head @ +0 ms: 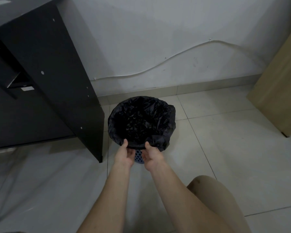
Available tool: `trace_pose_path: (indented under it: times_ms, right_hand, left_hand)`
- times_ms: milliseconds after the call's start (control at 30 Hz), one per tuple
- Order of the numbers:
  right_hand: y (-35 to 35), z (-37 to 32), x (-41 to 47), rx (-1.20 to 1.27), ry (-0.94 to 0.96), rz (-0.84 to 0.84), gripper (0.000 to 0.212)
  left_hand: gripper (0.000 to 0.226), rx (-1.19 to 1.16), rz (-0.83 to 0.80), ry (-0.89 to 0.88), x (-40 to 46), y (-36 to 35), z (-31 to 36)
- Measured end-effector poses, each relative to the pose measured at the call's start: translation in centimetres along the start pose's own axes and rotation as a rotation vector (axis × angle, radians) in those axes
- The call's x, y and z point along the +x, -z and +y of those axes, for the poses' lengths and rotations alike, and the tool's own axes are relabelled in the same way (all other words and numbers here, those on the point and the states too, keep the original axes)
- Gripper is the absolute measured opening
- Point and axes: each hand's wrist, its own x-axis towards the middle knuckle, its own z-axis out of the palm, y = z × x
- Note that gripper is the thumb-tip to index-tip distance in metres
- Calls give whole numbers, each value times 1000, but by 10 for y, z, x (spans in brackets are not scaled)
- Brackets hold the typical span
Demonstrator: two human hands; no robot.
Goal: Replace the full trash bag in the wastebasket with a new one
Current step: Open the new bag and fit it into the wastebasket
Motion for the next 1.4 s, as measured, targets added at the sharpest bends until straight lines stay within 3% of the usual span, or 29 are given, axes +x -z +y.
trace_pose_path:
  times_ms: [167, 267, 400, 500, 600, 733, 900, 1000, 1100, 1167, 1300, 1400]
  right_hand:
    - [-6, 11, 3, 106, -83, -78, 38]
    - [2, 6, 1, -72, -74, -46, 31]
    - [33, -18, -5, -446, -164, -52, 61]
    - [50, -49, -3, -457, -54, 84, 67]
    - [43, -75, 3, -423, 109, 113, 58]
    - [23, -69, 10, -484, 97, 76, 26]
    - [8, -24, 5, -394, 47, -2, 18]
    - [-6, -3, 1, -331, 22, -48, 13]
    - [4, 4, -3, -382, -16, -126, 37]
    - [28, 4, 1, -369, -69, -103, 48]
    - [51, 9, 18, -278, -115, 93, 45]
    - [31, 10, 30, -182, -136, 70, 45]
  left_hand:
    - [51, 118, -75, 65, -5, 6, -29]
    - [41, 218, 21, -21, -2, 4, -34]
    - [35, 225, 66, -49, 5, 0, -16]
    - [28, 258, 56, -21, 6, 3, 5]
    - [21, 339, 34, 10, 7, 11, 30]
    - [30, 449, 13, 5, 18, 17, 65]
    - [68, 529, 140, -210, 39, 14, 102]
    - [62, 548, 248, -344, 44, 16, 108]
    - [47, 561, 315, -426, 35, 26, 90]
    - [45, 504, 352, -347, 27, 39, 60]
    - [34, 308, 291, -211, 6, 58, -8]
    - [33, 273, 224, -247, 5, 54, -23]
